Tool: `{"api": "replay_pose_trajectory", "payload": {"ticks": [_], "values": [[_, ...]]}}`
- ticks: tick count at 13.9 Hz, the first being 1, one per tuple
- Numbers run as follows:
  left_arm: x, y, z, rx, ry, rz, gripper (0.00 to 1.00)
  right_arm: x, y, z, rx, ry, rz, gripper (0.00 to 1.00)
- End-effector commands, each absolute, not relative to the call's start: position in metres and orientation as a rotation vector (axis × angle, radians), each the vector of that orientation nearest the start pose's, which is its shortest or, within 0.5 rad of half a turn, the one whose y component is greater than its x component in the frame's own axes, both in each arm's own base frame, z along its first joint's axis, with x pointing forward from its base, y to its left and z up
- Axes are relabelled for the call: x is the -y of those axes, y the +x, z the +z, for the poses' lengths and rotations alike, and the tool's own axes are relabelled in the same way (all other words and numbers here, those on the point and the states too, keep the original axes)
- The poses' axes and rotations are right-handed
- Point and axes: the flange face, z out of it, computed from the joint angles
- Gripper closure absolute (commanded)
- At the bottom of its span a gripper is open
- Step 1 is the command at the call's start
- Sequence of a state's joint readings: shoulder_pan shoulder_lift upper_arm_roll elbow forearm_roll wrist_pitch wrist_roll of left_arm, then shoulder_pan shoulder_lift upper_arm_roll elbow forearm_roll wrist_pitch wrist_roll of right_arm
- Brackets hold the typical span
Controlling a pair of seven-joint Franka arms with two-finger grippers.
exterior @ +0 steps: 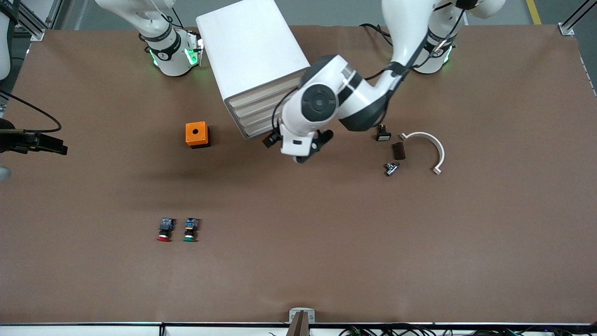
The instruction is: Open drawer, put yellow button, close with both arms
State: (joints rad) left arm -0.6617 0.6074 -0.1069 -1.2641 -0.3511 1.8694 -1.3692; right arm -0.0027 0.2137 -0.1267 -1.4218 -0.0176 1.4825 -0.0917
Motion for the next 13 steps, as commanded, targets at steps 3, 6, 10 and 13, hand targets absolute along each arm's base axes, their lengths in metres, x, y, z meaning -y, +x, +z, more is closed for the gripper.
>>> {"api": "replay_pose_trajectory", "payload": {"ticks": [3,6,10,13], "values": [[0.39,0.578,0.517,1.128,-3.209,0.396,0.01,0.077,0.594,0.588,-0.07,-3.163,0.196,0.0],[0.304,0.592,0.566,0.951,-3.27,0.34,0.01,0.075,0.579,0.61,-0.052,-3.156,0.141,0.0],[0.23,0.592,0.593,0.68,-3.238,0.252,0.01,0.072,0.55,0.624,-0.044,-3.151,0.058,0.0],[0.177,0.598,0.609,0.609,-3.234,0.174,0.01,0.065,0.538,0.639,-0.027,-3.143,0.056,0.0]]}}
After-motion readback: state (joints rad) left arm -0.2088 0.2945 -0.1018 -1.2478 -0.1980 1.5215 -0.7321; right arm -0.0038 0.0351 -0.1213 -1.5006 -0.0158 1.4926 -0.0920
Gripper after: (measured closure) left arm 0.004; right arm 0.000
